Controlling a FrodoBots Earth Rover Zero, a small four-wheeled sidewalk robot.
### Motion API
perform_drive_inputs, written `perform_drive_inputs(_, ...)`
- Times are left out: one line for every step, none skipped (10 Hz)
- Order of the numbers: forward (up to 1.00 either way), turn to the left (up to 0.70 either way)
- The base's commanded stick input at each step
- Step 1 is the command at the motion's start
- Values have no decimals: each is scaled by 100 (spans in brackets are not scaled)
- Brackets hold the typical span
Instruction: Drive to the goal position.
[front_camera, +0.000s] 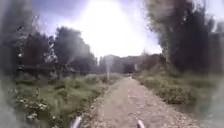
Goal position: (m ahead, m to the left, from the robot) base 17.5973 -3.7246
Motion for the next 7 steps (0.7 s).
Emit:
perform_drive_inputs(70, 0)
perform_drive_inputs(70, 0)
perform_drive_inputs(70, 0)
perform_drive_inputs(70, 0)
perform_drive_inputs(70, 0)
perform_drive_inputs(70, 0)
perform_drive_inputs(70, 0)
